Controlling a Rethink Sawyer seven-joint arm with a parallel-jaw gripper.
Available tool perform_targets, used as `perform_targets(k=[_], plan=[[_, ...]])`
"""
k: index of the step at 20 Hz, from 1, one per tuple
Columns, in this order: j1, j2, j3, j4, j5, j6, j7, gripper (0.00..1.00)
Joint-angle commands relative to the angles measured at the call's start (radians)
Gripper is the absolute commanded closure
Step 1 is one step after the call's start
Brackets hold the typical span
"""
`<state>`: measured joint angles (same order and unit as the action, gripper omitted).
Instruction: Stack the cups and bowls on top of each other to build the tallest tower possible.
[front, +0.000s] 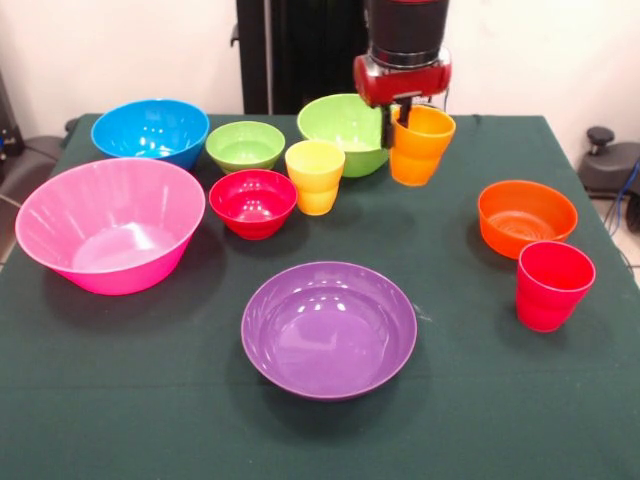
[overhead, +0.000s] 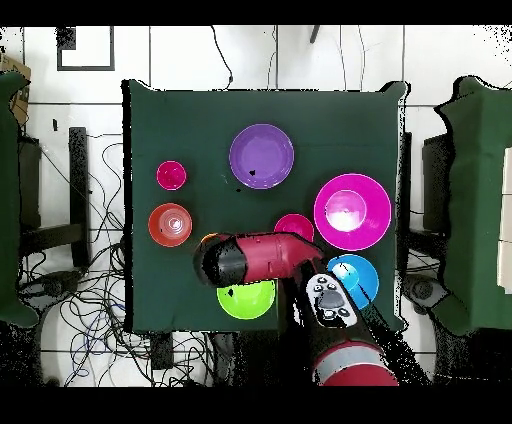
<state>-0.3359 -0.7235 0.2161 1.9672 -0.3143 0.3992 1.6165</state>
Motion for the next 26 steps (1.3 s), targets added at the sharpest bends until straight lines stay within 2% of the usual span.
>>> perform_targets(k=[1, 5, 12, 18, 26], plan=[[-0.05, 0.035, 0.106, -0.103, -0.03, 0.116, -0.08, 1.0], [-0.075, 0.07, 0.126, -0.182, -0.052, 0.134, -0.118, 1.0], [-0.095, 0.093, 0.159, -0.252, -0.062, 0.168, -0.136, 1.0], [-0.119, 0.082, 0.198, -0.285, -0.046, 0.23, -0.157, 1.0], [-0.2, 0.141, 0.257, -0.395, -0.093, 0.299, -0.277, 1.0]])
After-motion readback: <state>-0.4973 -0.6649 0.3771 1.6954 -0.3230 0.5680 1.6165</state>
